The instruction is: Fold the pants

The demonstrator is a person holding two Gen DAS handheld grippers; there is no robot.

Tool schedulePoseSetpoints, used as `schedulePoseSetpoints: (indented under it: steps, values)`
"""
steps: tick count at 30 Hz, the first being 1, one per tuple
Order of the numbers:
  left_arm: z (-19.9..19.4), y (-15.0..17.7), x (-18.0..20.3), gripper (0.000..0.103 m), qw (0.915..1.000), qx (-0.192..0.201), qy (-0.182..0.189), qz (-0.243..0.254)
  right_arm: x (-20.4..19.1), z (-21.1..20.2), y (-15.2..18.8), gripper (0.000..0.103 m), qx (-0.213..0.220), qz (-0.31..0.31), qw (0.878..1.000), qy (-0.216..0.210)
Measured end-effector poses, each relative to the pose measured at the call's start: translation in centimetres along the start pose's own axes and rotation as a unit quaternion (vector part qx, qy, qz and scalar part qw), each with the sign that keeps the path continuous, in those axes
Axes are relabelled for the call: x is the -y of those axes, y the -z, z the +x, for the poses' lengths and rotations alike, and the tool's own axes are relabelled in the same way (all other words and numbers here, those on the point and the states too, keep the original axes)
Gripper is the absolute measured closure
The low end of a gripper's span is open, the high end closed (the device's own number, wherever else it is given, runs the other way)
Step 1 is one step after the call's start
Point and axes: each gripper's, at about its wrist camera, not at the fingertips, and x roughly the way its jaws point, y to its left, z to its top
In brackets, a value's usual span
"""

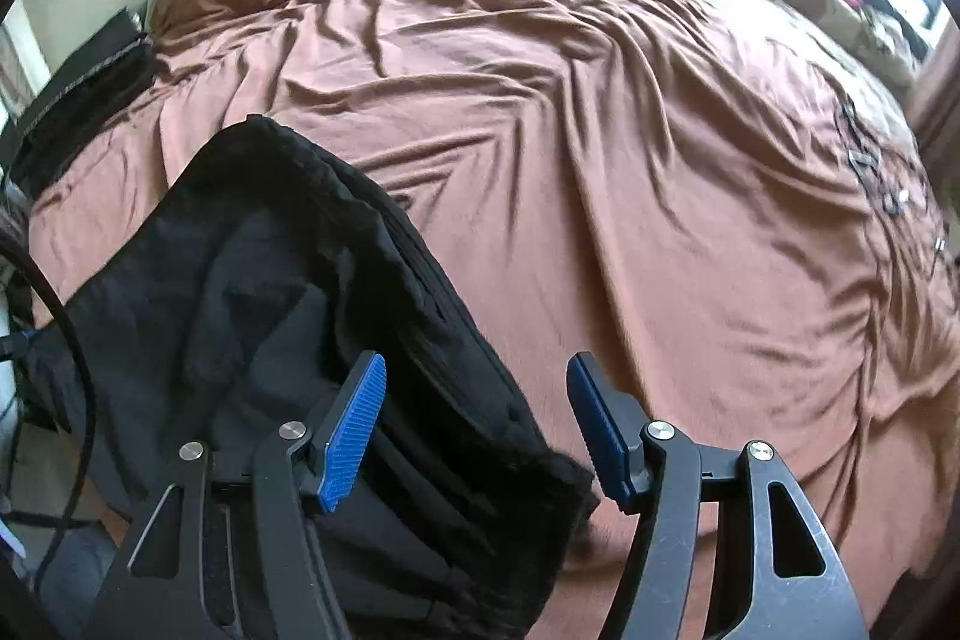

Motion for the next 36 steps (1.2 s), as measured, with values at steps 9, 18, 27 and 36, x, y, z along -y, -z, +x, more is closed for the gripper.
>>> schedulePoseSetpoints:
  steps: [9,18,27,36]
  values:
    - [0.2,0.5,-0.2,0.042,0.9999,-0.003,0.001,-0.011,1.7,3.8,1.0,0.093,-0.04,0.0,0.999,0.0]
    - [0.9,0.8,0.4,0.042,0.9998,-0.006,0.003,-0.017,5.9,4.4,1.6,0.088,-0.061,0.076,0.995,0.013]
    - [0.0,1.0,-0.9,0.042,0.9994,0.009,-0.001,-0.035,1.6,1.4,-1.0,0.039,-0.008,0.004,1.0,-0.014]
    - [0.2,0.7,-1.3,0.05,0.9984,0.012,-0.005,-0.055,-4.2,6.1,-5.1,0.042,-0.016,-0.068,0.997,-0.038]
